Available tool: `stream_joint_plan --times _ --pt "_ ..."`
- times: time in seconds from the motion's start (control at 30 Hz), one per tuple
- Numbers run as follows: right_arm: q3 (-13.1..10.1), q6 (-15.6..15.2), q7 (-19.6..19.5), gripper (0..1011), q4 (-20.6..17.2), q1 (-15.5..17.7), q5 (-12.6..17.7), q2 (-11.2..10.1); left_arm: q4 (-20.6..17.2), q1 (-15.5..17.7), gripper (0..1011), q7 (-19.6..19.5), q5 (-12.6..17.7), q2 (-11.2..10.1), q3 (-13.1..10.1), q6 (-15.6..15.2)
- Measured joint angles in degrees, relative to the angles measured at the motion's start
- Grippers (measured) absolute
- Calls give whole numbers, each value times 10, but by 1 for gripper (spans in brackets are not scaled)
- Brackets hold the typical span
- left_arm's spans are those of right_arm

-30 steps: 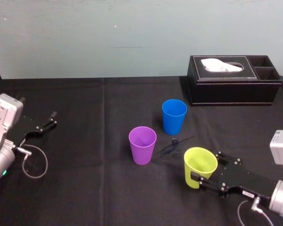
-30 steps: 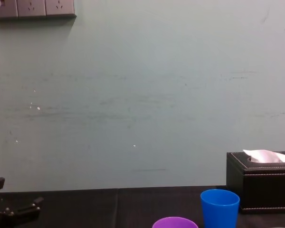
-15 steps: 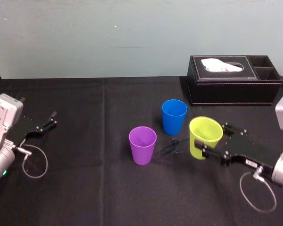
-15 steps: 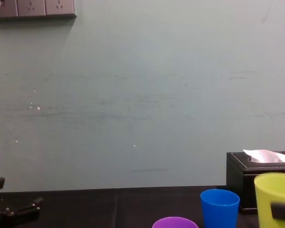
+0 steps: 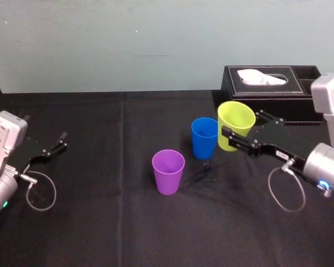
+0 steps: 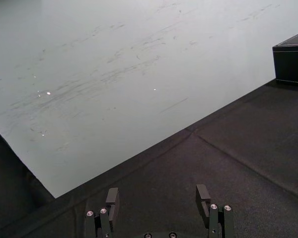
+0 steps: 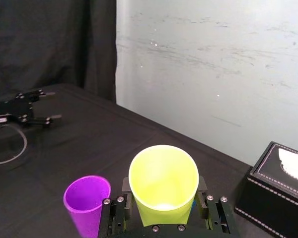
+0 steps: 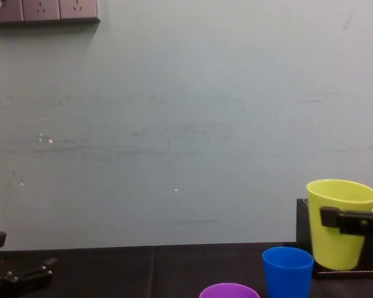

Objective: Stack the three plastic cups sequentially using one hand.

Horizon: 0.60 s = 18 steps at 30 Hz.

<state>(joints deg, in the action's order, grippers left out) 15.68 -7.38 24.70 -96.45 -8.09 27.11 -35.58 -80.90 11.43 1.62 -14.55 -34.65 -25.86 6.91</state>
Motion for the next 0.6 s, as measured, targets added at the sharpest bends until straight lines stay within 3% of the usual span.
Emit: stream_joint_plan --times 0.3,0.6 --pt "28 -17 -7 734 42 -56 -23 34 0 0 1010 0 0 0 0 0" --pt "46 -24 -12 735 73 -89 -41 59 0 0 1010 0 0 0 0 0"
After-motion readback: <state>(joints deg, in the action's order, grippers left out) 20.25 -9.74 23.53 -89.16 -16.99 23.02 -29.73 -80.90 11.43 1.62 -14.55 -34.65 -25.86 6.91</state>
